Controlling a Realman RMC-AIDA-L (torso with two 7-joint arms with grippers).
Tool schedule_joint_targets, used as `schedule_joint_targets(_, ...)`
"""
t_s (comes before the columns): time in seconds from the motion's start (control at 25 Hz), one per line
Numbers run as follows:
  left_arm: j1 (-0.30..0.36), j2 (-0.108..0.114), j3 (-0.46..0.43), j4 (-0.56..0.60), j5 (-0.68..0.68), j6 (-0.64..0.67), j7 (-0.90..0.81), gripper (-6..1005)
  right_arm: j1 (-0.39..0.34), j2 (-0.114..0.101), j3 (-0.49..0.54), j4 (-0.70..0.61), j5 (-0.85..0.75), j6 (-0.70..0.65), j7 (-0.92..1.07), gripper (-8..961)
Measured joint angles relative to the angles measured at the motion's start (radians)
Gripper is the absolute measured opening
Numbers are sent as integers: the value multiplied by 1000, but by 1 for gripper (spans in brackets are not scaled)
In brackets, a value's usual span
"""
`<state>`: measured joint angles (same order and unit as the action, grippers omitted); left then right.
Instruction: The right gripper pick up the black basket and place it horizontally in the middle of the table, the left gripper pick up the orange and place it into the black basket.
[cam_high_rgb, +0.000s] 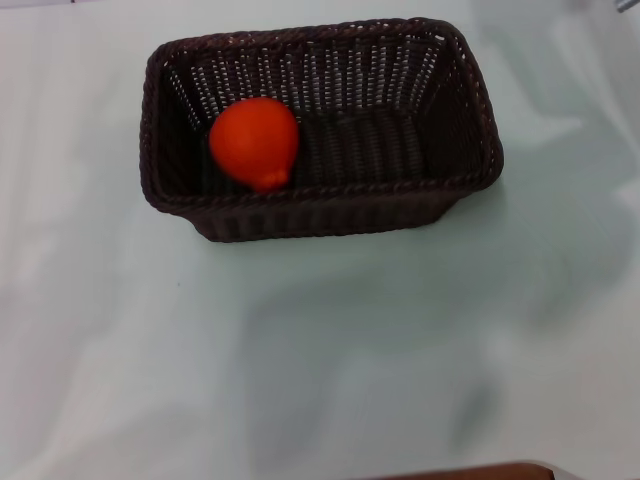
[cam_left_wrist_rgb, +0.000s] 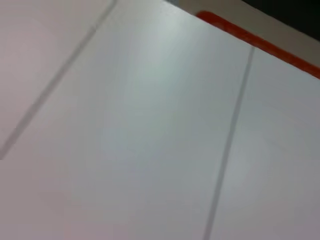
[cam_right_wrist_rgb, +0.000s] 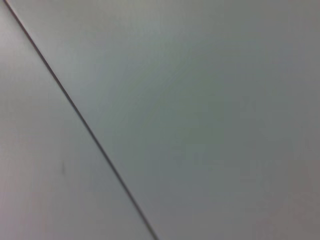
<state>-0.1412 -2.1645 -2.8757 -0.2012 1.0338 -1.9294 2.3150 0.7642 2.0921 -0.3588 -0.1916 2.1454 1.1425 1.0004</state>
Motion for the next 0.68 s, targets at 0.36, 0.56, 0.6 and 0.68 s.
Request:
schedule_joint_targets(0.36, 50, 0, -1, -4, -87, -2, 6, 900, -6, 1, -13, 7, 11, 89, -438, 760)
schedule_joint_targets(0.56, 59, 0, -2, -5, -88, 2, 17, 900, -7, 2, -1, 52, 16, 134, -690, 760)
schedule_joint_targets(0.6, 60, 1, -2, -6, -89, 2, 17, 900, -7, 2, 6, 58, 17, 136, -706, 760)
schedule_joint_targets(0.68, 62, 1, -2, -6, -89, 3, 17, 900, -9, 2, 19, 64, 18, 136, -711, 760)
